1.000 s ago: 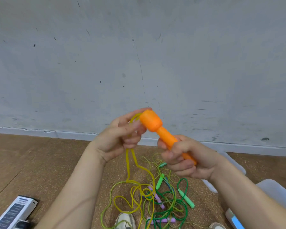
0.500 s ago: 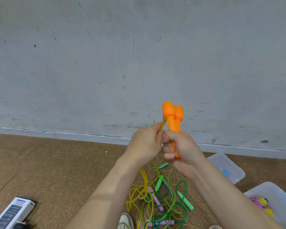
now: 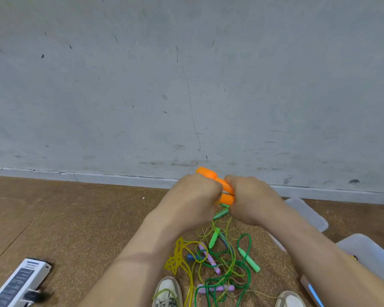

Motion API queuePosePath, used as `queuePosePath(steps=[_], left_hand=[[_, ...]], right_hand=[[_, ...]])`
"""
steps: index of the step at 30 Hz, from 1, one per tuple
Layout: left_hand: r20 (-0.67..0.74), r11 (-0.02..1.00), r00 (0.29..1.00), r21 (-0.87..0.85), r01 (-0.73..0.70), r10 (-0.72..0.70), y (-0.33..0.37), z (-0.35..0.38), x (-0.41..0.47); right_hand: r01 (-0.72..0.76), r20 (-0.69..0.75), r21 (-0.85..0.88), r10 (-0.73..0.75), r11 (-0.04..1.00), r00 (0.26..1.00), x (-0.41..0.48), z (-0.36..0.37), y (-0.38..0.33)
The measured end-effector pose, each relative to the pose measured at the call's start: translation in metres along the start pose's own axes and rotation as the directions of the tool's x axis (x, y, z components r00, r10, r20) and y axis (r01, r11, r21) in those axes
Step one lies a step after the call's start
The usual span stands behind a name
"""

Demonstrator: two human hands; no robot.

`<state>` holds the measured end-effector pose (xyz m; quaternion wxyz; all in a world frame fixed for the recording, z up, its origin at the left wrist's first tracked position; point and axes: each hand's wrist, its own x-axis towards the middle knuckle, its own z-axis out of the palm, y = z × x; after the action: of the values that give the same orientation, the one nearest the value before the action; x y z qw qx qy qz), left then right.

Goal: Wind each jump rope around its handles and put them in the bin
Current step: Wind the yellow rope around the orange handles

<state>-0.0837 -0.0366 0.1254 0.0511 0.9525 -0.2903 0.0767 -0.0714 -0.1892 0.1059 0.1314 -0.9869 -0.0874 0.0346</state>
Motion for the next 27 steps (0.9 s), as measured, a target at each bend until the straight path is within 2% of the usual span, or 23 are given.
queuePosePath(steps=[2,4,7,12,14,16,17,19,21,22,24,25,27], left_hand=[[0.027,0.979,0.997,-0.189,0.073,-0.069,-0.006,-0.004,-0.003],[0.135,0.952,0.983,-0.262,0.157,-0.125,-0.010,-0.006,-0.006],[0.230,0.945,0.967,-0.276,0.175,-0.112,-0.008,-0.005,-0.005],[0.248,0.971,0.968,-0.218,0.103,-0.048,-0.001,-0.008,-0.003],[0.301,0.955,0.954,-0.277,0.107,-0.020,-0.001,-0.009,-0.004],[0.355,0.907,0.935,-0.397,0.142,0.009,-0.003,-0.010,-0.004],[0.384,0.842,0.923,-0.508,0.183,0.031,-0.006,-0.011,-0.004],[0.419,0.631,0.894,-0.739,0.236,0.157,-0.014,-0.014,-0.006],[0.408,0.399,0.861,-0.875,0.274,0.304,-0.019,-0.014,-0.008],[0.390,0.303,0.861,-0.906,0.296,0.327,-0.019,-0.012,-0.008],[0.346,0.102,0.900,-0.938,0.330,0.265,-0.020,-0.002,-0.003],[0.364,-0.031,0.909,-0.925,0.378,0.201,-0.019,0.004,-0.001],[0.386,-0.159,0.920,-0.906,0.392,0.068,-0.017,0.012,0.003]], right_hand=[[0.064,0.099,-0.034,-0.060,0.997,0.993,-0.005,-0.005,-0.001],[0.149,0.197,-0.070,-0.133,0.986,0.971,-0.010,-0.011,-0.004],[0.268,0.312,-0.124,-0.219,0.955,0.924,-0.016,-0.018,-0.007],[0.347,0.414,-0.253,-0.224,0.903,0.882,-0.025,-0.028,-0.010],[0.393,0.484,-0.208,-0.255,0.896,0.837,-0.027,-0.030,-0.009],[0.413,0.550,-0.069,-0.311,0.908,0.775,-0.028,-0.031,-0.006],[0.409,0.568,0.012,-0.343,0.912,0.748,-0.029,-0.033,-0.005],[0.373,0.585,0.192,-0.411,0.908,0.699,-0.032,-0.037,-0.005],[0.331,0.578,0.361,-0.487,0.872,0.654,-0.036,-0.043,-0.005],[0.308,0.559,0.436,-0.522,0.846,0.645,-0.038,-0.046,-0.003],[0.236,0.476,0.620,-0.597,0.749,0.645,-0.039,-0.046,0.003],[0.173,0.412,0.725,-0.621,0.666,0.667,-0.039,-0.045,0.006],[0.032,0.289,0.883,-0.596,0.468,0.749,-0.036,-0.038,0.012]])
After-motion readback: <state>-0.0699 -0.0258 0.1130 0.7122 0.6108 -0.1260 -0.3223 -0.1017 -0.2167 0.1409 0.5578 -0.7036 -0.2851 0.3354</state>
